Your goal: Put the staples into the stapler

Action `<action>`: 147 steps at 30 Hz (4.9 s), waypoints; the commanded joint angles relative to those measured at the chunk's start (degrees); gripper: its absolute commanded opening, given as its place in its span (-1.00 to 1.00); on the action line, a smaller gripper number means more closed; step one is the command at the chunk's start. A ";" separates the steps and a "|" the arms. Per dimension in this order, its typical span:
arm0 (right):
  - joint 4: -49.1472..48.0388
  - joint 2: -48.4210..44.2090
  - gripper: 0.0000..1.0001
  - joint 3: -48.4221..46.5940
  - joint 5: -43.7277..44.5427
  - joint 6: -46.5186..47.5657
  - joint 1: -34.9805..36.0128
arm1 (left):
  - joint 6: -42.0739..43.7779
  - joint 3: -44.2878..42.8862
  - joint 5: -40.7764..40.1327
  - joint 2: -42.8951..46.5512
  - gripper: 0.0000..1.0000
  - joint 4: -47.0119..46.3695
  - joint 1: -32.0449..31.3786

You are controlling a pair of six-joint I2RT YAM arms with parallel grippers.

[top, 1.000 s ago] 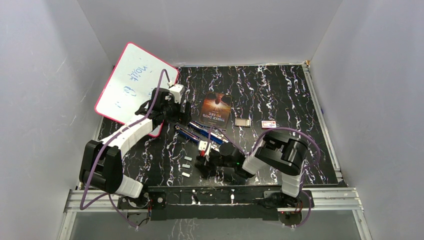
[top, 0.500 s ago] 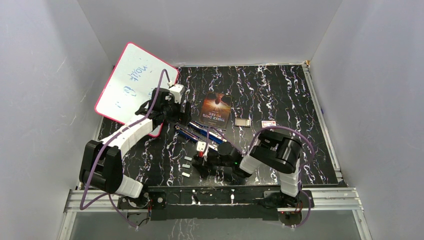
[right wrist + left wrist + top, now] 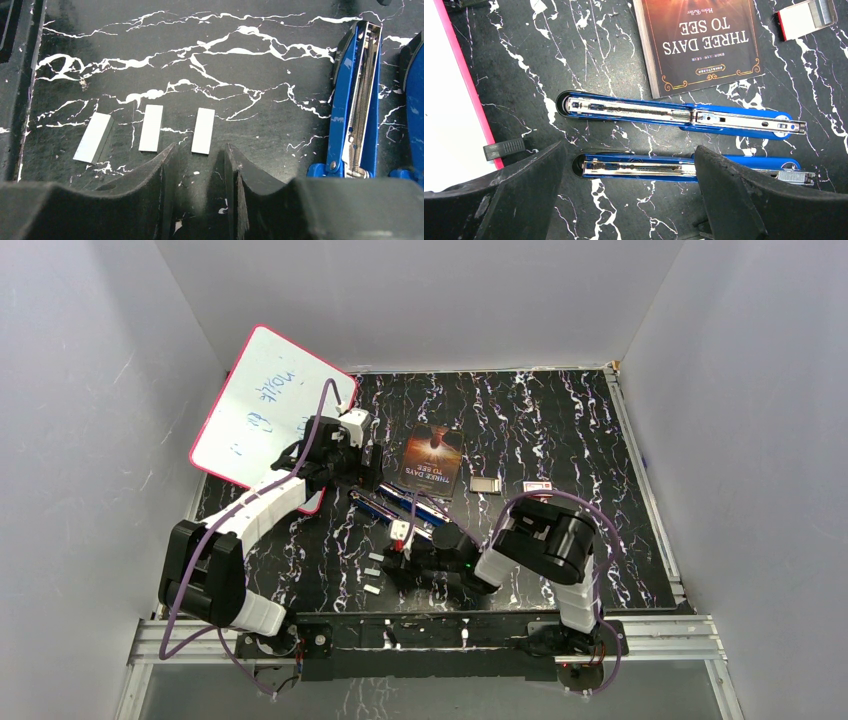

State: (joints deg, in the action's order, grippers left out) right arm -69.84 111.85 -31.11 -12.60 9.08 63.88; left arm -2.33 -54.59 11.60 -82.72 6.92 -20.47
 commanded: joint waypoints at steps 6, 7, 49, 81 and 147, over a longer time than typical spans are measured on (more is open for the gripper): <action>3.60 3.27 -0.07 -1.23 0.67 -0.19 0.36 | 0.56 -0.61 0.09 2.48 0.96 0.37 -0.28; 3.58 3.28 -0.09 -1.23 0.80 -0.26 0.36 | 0.56 -0.61 0.09 2.47 0.96 0.41 -0.27; 42.48 -33.82 -1.00 -3.50 19.06 -6.00 -8.43 | 0.81 -0.61 -0.79 2.26 0.96 0.37 -1.68; 54.63 -27.01 -0.97 -12.30 16.83 -12.17 -7.53 | 1.17 -0.52 -1.66 1.68 0.96 0.54 -2.31; 55.71 -27.31 -0.94 -12.65 14.33 -10.32 -6.66 | 1.38 -0.52 -1.93 1.59 0.96 0.66 -2.57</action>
State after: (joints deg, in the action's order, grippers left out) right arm -12.08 83.85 -41.89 2.76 -1.28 56.82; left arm -1.50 -54.59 9.85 -82.67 6.94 -22.74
